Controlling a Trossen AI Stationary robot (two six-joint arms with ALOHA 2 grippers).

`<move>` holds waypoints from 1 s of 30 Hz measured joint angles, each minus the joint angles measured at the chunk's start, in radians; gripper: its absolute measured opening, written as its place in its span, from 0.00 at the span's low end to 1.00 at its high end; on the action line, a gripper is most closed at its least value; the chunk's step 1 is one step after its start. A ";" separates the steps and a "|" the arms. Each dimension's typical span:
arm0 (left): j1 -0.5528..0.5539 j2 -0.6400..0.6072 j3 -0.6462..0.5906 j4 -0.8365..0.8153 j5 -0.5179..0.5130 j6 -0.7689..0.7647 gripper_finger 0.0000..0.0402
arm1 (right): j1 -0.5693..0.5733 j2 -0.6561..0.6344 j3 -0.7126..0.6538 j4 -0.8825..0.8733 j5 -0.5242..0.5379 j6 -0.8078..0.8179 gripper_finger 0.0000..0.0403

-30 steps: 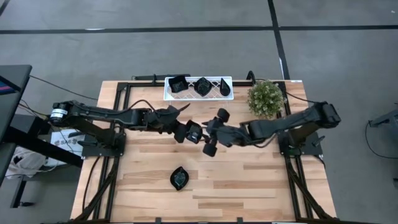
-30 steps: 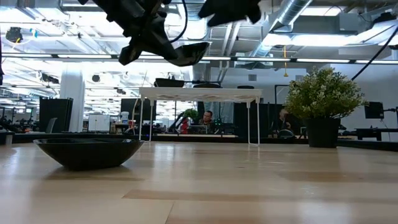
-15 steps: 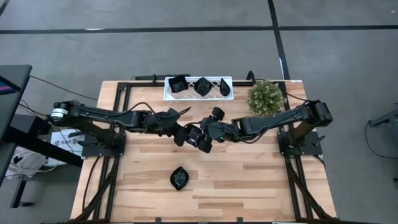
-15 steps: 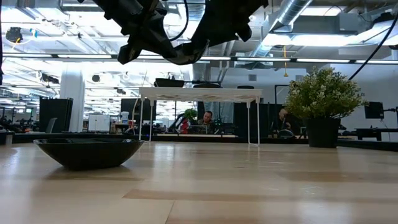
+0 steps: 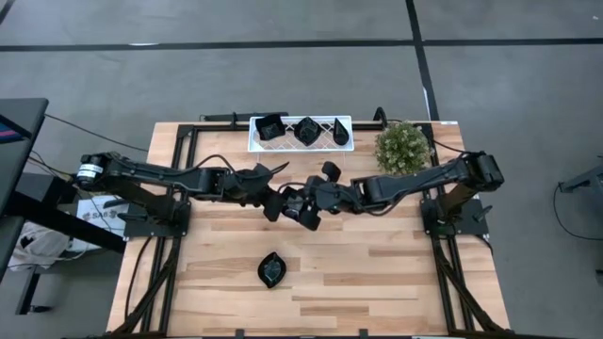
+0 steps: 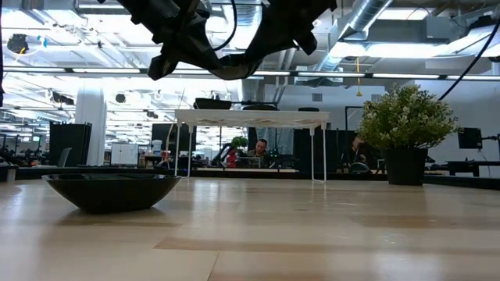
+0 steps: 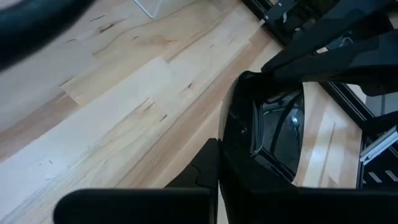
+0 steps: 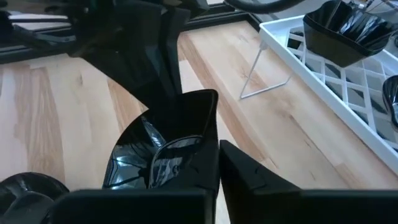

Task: Pick & Place Mini shaped plates
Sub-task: Stack the leaf-shaped plate on top of the leaf-shaped plate on the shelf

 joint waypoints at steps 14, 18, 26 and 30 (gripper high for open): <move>0.008 -0.009 0.000 0.013 0.096 0.143 0.21 | -0.010 -0.006 0.000 0.001 -0.003 0.003 0.00; 0.021 -0.046 0.000 -0.036 0.104 0.156 0.27 | -0.039 -0.024 0.000 -0.026 -0.045 0.003 0.00; 0.018 -0.246 -0.009 -0.225 -0.036 0.163 0.29 | -0.195 -0.095 0.058 -0.083 -0.054 -0.022 0.00; -0.002 -0.363 -0.082 -0.169 -0.178 0.164 0.29 | -0.327 -0.097 0.109 -0.065 -0.166 -0.023 0.00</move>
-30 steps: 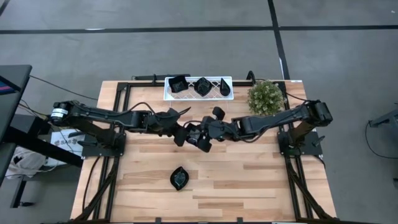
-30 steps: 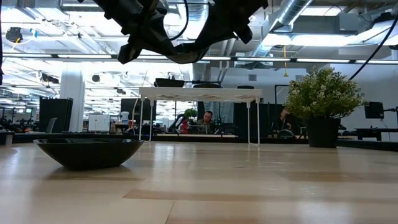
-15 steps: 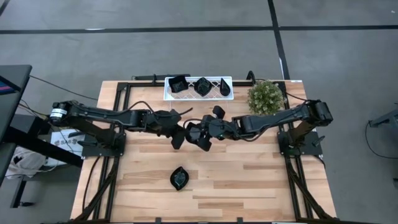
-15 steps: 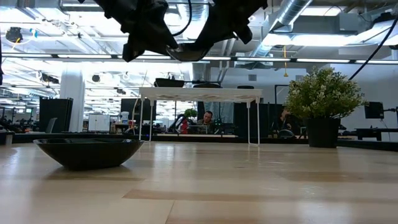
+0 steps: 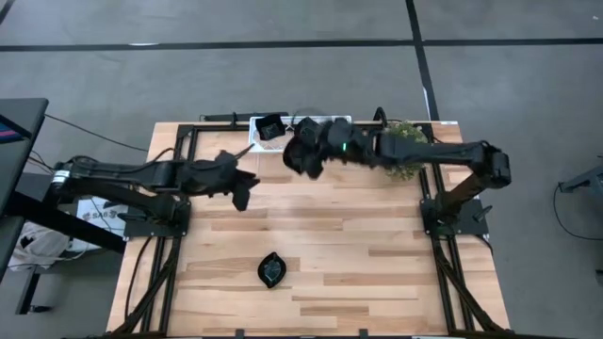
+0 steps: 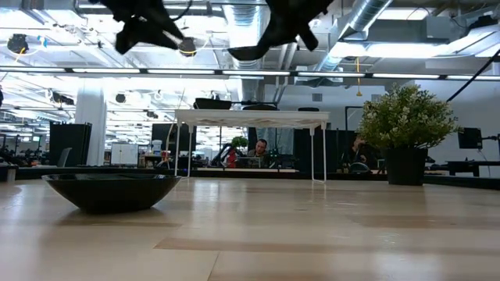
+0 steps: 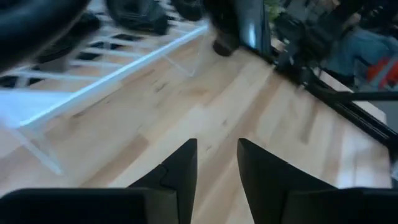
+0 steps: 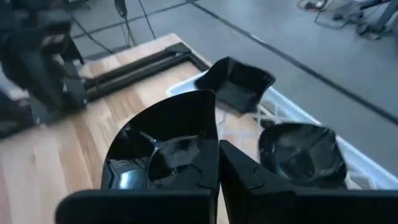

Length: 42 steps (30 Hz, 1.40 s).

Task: Pick & Place Mini shaped plates
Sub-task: Stack the leaf-shaped plate on top of the leaf-shaped plate on the shelf

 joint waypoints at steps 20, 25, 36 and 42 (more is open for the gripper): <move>-0.004 -0.220 -0.381 0.384 0.030 -0.087 0.29 | -0.385 0.152 0.011 0.055 -0.324 0.079 0.00; -0.005 -0.220 -0.382 0.387 0.030 -0.087 0.29 | -0.393 0.185 0.012 0.035 -0.325 0.065 0.00; -0.005 -0.220 -0.382 0.389 0.030 -0.087 0.29 | -0.388 0.187 0.013 0.041 -0.324 0.063 0.13; -0.004 -0.220 -0.382 0.389 0.031 -0.087 0.29 | -0.369 0.182 0.013 0.038 -0.328 0.057 0.32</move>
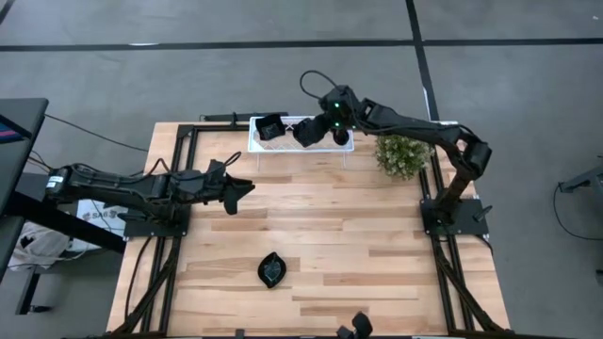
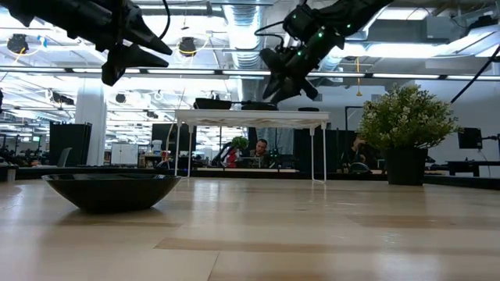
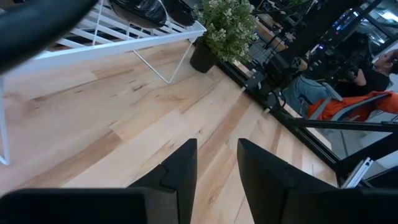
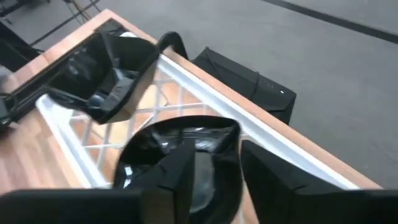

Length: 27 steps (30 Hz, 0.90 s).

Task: Pick & Place Mini shaped plates
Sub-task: Stack the leaf-shaped plate on top of the leaf-shaped plate on the shelf

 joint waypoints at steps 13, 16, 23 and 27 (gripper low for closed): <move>-0.001 0.055 0.000 -0.064 0.125 -0.014 0.29 | 0.253 -0.215 0.000 -0.029 0.075 -0.106 0.33; -0.034 0.129 0.000 -0.062 0.165 -0.080 0.29 | 0.353 -0.230 0.000 -0.033 0.122 -0.137 0.30; -0.190 0.391 0.000 0.027 0.164 -0.270 0.29 | 0.533 -0.217 0.000 -0.062 0.216 -0.180 0.28; -0.274 0.512 0.000 0.125 0.167 -0.404 0.29 | 0.628 -0.218 -0.001 -0.052 0.239 -0.179 0.28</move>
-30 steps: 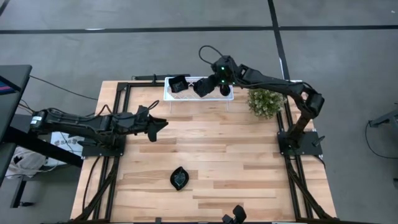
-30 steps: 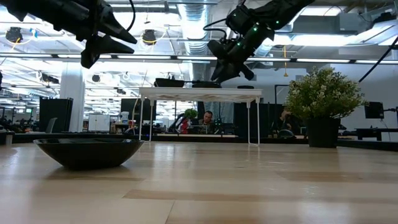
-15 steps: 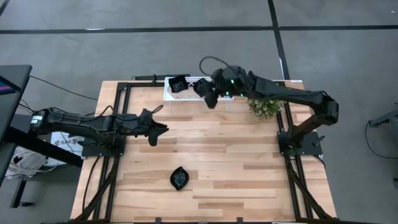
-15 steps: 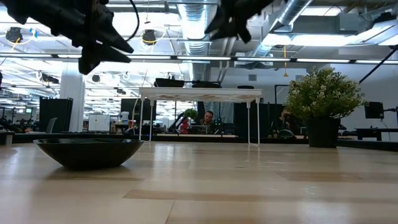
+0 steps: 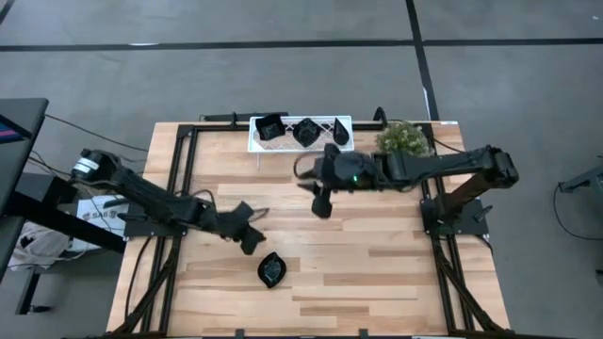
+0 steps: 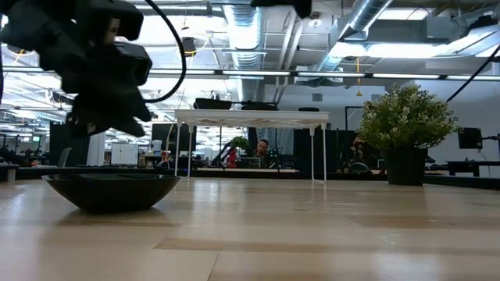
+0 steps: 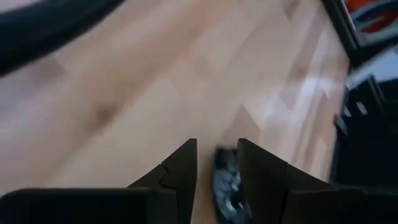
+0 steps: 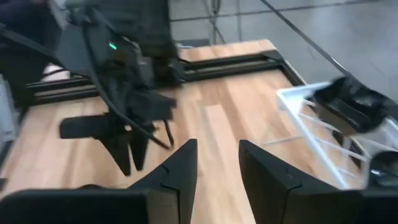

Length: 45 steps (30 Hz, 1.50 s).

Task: Pick & Place Mini shaped plates
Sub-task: Stack the leaf-shaped plate on top of the leaf-shaped plate on the shelf

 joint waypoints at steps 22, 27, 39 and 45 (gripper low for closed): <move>-0.191 0.092 0.000 0.027 -0.049 -0.044 0.46 | 0.331 0.159 -0.027 0.007 0.378 0.549 0.28; -0.190 0.172 0.000 0.094 -0.039 -0.049 0.48 | 0.361 0.209 -0.028 0.012 0.379 0.646 0.28; -0.190 0.284 0.000 0.243 0.042 -0.068 0.48 | 0.378 0.231 -0.028 0.005 0.399 0.692 0.28; -0.190 0.321 0.001 0.246 0.063 -0.108 0.43 | 0.378 0.231 -0.028 0.005 0.401 0.692 0.28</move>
